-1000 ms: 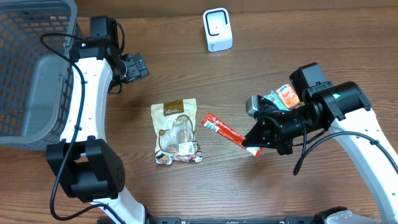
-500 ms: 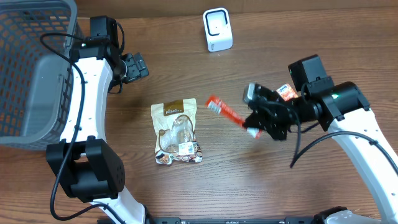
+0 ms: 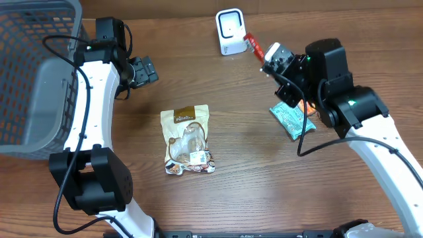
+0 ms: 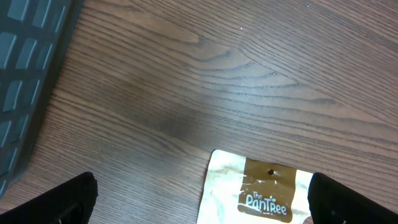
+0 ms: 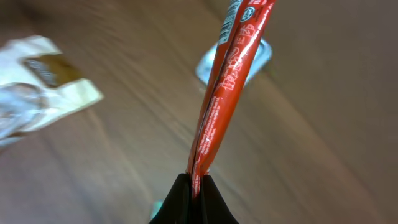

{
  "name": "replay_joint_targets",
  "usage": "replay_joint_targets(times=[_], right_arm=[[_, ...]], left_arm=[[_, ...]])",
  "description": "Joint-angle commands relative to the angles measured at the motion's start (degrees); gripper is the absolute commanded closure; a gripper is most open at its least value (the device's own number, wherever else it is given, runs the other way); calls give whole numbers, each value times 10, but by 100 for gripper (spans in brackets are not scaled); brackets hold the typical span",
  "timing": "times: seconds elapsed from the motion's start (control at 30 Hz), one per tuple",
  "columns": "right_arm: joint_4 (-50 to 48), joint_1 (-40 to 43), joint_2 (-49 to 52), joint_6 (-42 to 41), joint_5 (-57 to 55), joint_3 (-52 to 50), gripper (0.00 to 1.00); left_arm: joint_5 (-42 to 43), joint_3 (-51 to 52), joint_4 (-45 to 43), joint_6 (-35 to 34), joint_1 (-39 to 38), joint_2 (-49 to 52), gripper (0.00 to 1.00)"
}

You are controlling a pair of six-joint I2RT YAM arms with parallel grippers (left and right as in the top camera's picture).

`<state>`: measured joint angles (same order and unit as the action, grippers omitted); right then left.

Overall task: Scan the item barcode
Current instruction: 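Carry the red stick up to the white scanner, then hold the red stick barcode against the scanner window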

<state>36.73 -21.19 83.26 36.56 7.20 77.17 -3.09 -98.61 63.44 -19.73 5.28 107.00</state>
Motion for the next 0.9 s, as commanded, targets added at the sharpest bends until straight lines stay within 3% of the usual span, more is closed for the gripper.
replay_joint_targets(times=[0.0,0.17,0.33,0.57,0.87], right_arm=[[16,-2,43,29,-63,79,97],[-3,-2,117,51,-99,159,97],[-50,-2,175,153,-128,159,97],[-159,-8,250,177,-141,159,97],[-324,-36,357,361,-284,159,97]], left_arm=[[-5,-1,-1,4,0,5,0],[-5,-1,-1,4,0,5,1],[-5,-1,-1,4,0,5,0],[-5,-1,-1,4,0,5,0],[-5,-1,-1,4,0,5,0]])
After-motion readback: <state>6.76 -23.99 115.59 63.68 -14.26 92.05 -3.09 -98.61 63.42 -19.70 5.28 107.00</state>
